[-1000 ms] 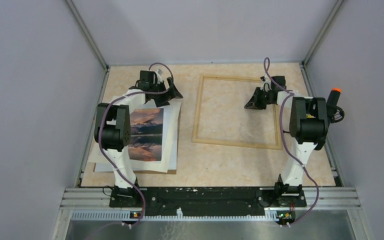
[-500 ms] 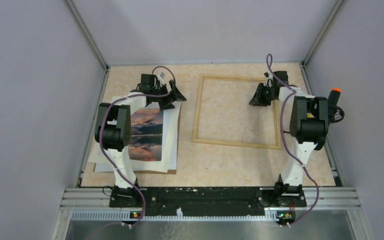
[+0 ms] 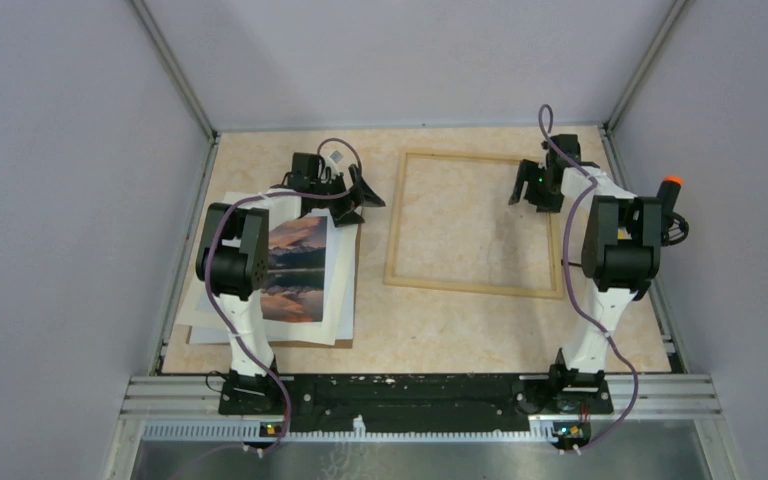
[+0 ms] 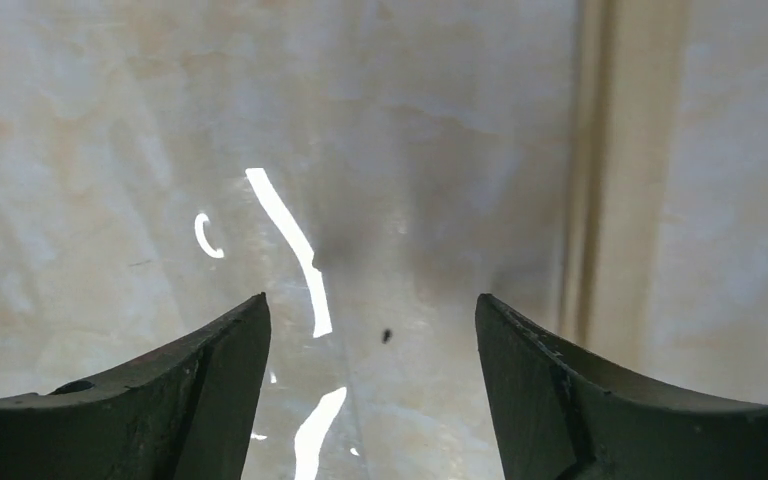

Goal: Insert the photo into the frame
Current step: Move the photo frame to the center of the board.

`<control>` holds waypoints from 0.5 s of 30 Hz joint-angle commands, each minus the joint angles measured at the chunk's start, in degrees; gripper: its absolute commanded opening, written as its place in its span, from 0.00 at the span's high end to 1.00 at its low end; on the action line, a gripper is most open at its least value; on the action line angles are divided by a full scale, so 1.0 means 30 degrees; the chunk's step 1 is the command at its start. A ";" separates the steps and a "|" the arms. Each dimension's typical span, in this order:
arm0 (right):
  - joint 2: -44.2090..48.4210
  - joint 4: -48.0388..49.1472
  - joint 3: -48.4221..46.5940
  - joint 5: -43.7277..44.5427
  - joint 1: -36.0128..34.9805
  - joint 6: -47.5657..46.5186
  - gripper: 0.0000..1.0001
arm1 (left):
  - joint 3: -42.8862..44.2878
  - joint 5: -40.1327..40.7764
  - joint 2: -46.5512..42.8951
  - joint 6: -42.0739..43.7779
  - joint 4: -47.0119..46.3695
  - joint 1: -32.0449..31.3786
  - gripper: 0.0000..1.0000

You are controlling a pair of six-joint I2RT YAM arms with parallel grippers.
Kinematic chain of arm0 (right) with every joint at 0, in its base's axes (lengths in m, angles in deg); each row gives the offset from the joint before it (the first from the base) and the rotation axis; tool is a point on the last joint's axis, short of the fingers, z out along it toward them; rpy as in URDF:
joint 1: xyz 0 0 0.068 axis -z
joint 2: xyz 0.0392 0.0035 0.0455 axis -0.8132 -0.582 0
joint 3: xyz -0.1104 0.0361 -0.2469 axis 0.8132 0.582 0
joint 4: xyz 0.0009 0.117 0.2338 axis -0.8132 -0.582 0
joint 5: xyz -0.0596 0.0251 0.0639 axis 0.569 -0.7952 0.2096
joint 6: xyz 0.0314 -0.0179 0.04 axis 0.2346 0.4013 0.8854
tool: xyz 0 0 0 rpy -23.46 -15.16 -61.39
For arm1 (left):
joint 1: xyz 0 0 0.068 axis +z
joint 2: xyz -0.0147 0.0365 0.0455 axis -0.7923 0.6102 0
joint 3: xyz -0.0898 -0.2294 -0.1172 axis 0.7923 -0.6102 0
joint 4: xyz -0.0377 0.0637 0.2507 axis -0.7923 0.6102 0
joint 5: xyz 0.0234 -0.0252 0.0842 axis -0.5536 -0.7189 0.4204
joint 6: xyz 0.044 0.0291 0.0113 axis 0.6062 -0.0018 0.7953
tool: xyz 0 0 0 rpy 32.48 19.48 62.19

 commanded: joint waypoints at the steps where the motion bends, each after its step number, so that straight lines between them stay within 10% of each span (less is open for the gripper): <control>1: 0.2085 -0.0696 0.0149 0.5323 0.0023 0.0372 0.24 | -0.0454 -0.0033 -0.1124 -0.0297 -0.0709 0.0203 0.02; 11: 0.0531 -0.0671 -0.1291 0.9196 0.0030 0.0948 0.22 | -0.0583 0.0413 -0.1310 -0.0357 -0.0217 0.0893 0.02; 15: -0.0456 -0.0082 -0.1247 0.7845 0.0016 0.0815 0.38 | -0.0552 0.0368 -0.1433 -0.0395 -0.0190 0.0981 0.02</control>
